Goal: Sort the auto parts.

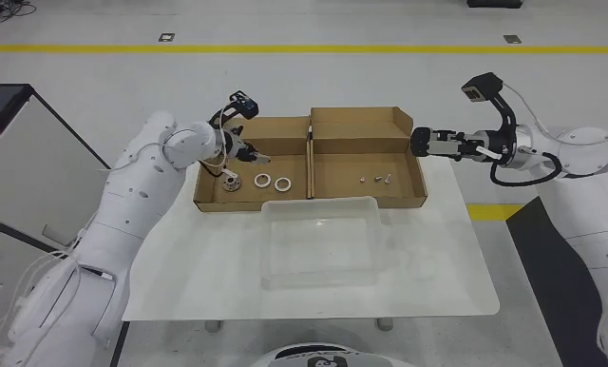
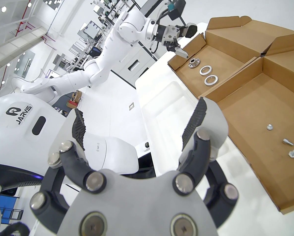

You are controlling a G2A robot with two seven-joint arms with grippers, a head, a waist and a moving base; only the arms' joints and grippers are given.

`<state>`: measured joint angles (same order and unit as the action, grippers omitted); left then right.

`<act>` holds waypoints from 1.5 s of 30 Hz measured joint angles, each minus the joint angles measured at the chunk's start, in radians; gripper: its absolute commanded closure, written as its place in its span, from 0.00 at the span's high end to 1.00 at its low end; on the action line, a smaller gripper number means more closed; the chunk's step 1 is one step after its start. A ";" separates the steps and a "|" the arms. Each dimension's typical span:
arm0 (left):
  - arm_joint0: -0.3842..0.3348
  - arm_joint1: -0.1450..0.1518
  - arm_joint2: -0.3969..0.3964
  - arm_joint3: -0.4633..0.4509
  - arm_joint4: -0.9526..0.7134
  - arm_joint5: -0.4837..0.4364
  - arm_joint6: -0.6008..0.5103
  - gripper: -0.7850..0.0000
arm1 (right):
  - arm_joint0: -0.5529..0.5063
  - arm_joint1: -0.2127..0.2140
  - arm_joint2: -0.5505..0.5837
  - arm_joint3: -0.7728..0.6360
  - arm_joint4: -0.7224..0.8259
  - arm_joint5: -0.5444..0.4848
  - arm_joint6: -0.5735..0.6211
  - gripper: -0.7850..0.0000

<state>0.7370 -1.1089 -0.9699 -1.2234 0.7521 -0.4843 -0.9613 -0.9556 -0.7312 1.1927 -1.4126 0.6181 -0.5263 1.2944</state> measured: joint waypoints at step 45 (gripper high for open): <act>0.422 0.107 -0.439 -0.790 -0.503 0.040 -0.151 1.00 | 0.000 0.000 0.000 0.000 0.000 0.000 0.000 1.00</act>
